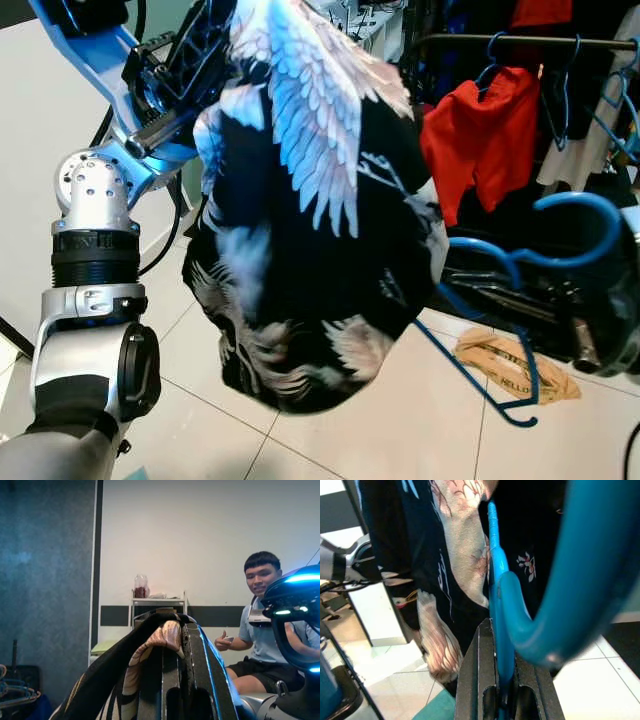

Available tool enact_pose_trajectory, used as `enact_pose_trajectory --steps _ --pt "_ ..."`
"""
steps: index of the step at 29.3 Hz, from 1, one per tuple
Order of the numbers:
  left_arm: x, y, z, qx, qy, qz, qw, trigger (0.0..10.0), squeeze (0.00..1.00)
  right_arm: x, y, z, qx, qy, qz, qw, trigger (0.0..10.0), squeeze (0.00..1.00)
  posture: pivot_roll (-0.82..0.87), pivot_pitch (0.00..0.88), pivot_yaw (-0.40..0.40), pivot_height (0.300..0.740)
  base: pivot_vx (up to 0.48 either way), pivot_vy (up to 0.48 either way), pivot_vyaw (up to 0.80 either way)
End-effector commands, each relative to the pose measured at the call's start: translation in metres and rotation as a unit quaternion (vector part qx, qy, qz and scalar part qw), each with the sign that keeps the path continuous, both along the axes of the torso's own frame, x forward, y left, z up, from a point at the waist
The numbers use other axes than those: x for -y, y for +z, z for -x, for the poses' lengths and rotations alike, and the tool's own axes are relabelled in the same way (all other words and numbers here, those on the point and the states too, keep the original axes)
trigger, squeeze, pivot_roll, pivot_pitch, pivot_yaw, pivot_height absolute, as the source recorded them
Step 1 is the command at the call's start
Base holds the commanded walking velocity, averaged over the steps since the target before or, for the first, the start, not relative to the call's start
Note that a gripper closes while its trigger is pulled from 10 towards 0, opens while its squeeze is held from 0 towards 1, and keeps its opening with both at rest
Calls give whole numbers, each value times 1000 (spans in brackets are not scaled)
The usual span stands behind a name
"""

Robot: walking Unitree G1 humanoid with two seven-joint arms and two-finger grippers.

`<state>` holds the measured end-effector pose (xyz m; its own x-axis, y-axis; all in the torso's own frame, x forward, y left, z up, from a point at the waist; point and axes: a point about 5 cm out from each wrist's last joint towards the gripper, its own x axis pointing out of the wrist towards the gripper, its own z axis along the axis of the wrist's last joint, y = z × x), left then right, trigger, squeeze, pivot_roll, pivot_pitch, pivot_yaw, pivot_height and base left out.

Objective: Hang hanger

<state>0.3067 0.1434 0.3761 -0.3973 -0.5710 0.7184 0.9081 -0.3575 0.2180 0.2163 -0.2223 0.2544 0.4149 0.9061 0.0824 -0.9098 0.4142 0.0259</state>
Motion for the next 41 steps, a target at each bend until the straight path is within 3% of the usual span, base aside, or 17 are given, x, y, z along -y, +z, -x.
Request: enact_pose_trajectory --steps 1,3,5,6,7,15,19,21,28,32,35,41 --pt "6 5 6 13 -18 5 1000 10000 0 -14 4 -3 16 17 -33 999 10000 0 -69 33 104 740 0 0 0" --pt "6 5 6 13 -18 5 1000 10000 0 -14 4 -3 16 17 -33 999 10000 0 -69 33 104 740 0 0 0" --pt "17 -5 4 -7 -21 -7 1000 10000 0 -30 18 -6 46 50 -121 990 10000 0 -72 33 109 740 0 0 0" --pt "17 -5 4 -7 -21 -7 1000 10000 0 -30 18 -6 46 50 -121 990 10000 0 -72 33 109 740 0 0 0" --pt "20 -10 3 -16 -17 -10 1000 10000 0 -34 23 -7 57 59 -152 985 10000 0 -72 34 108 740 0 0 0" --pt "18 -25 -3 -43 17 -25 999 10000 0 -37 31 -6 78 63 -218 971 10000 0 -67 37 110 740 0 0 0" --pt "9 -38 -13 -73 69 -34 994 10000 0 -32 35 -3 85 66 -246 963 10000 0 -66 38 111 740 0 0 0" --pt "0 -51 -24 -111 124 -34 985 10000 0 -29 37 -3 89 56 -259 960 10000 0 -65 40 110 740 0 0 0" --pt "0 -65 -33 -164 174 -21 971 10000 0 -33 33 -8 73 35 -249 965 10000 0 -65 40 104 740 0 0 0" --pt "2 -66 -34 -171 178 -16 969 10000 0 -33 31 -11 68 26 -241 968 10000 0 -65 39 100 740 0 0 0" --pt "9 -64 -34 -180 188 2 966 10000 0 -36 20 -18 39 -8 -193 980 10000 0 -69 37 97 740 0 0 0" --pt "9 -54 -34 -175 195 22 965 10000 0 -33 9 -23 14 -37 -152 988 10000 0 -70 36 95 740 0 0 0"
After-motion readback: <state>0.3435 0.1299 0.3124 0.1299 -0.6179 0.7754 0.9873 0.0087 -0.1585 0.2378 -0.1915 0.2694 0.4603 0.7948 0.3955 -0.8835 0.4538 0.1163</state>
